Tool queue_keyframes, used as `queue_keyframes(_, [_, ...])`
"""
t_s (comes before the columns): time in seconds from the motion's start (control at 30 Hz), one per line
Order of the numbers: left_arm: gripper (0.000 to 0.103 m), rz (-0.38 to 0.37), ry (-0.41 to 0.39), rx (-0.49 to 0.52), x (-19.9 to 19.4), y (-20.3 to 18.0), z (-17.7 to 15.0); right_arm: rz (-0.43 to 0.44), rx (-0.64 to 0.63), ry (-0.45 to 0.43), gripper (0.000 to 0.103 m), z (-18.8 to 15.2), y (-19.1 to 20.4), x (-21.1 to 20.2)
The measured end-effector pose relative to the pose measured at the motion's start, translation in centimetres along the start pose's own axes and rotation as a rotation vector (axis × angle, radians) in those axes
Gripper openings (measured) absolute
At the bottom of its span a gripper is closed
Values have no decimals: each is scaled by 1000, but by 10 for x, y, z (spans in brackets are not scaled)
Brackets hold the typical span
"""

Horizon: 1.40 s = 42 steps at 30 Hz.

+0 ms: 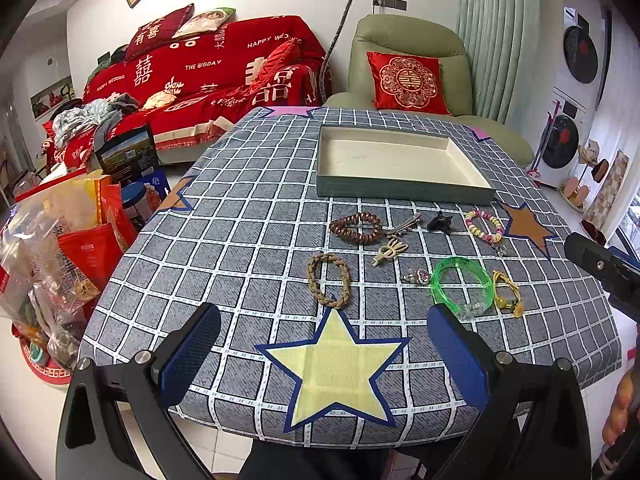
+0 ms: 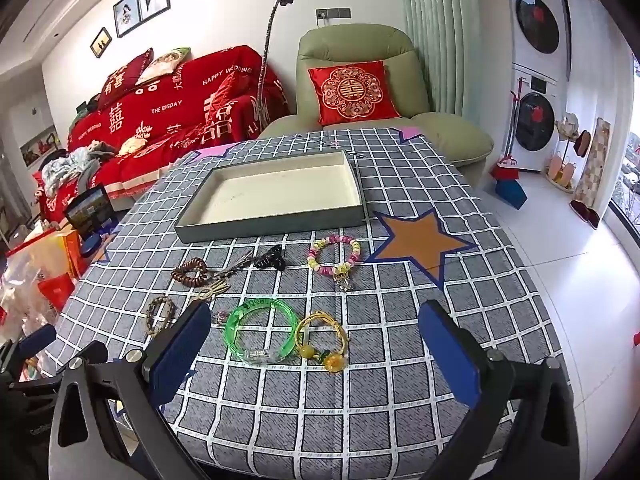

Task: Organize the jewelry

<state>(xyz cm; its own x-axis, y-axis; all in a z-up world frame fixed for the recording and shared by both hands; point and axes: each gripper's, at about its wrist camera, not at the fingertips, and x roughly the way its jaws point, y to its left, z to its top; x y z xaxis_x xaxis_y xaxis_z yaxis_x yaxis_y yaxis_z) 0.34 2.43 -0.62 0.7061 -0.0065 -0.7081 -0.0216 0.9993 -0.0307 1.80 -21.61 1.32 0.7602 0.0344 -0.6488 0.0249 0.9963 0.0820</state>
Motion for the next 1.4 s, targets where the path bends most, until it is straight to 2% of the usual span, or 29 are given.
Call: queue_keyframes(1.4, [103,21,12,2,1,2,-1,9,15,8,103,-2,-4,1])
